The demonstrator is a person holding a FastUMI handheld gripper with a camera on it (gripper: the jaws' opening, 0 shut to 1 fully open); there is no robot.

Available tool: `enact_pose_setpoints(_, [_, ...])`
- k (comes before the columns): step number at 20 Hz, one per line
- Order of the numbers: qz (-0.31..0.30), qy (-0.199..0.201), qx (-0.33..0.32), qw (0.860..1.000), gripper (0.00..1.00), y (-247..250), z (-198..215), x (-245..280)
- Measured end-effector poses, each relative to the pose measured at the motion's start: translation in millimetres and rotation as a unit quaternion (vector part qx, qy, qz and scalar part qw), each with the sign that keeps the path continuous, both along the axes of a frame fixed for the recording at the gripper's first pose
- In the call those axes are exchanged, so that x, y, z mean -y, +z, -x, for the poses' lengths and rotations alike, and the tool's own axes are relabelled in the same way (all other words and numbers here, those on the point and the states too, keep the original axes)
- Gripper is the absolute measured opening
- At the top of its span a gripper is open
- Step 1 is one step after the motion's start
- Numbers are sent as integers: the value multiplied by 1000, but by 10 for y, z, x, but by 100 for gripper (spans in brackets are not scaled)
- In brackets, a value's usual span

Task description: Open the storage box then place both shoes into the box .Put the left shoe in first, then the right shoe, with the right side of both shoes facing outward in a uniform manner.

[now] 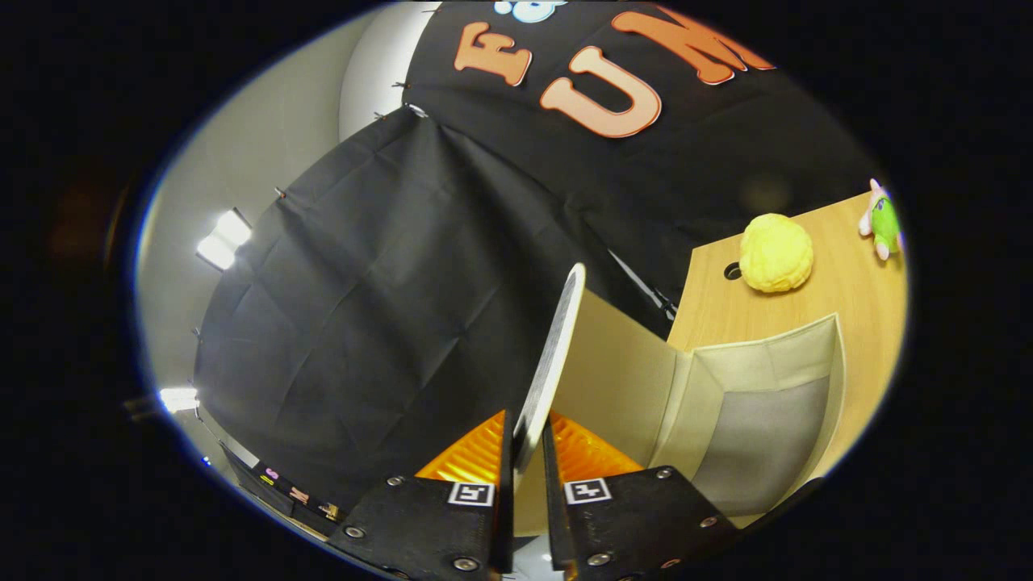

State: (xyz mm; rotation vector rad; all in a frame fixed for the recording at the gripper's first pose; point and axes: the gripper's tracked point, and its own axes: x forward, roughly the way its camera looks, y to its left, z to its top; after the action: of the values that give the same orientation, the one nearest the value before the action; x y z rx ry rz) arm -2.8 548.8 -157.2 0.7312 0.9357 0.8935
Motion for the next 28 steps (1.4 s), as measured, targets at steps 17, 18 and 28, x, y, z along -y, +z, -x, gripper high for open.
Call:
enact_pose_setpoints(17, [385,-35,140,912,97,-1466,101,3055])
enact_pose_setpoints(18, [395,-34,124,910,98,-1579,150,3201])
enact_pose_setpoints(28, [469,-41,81,878,98,-2180,331,4006])
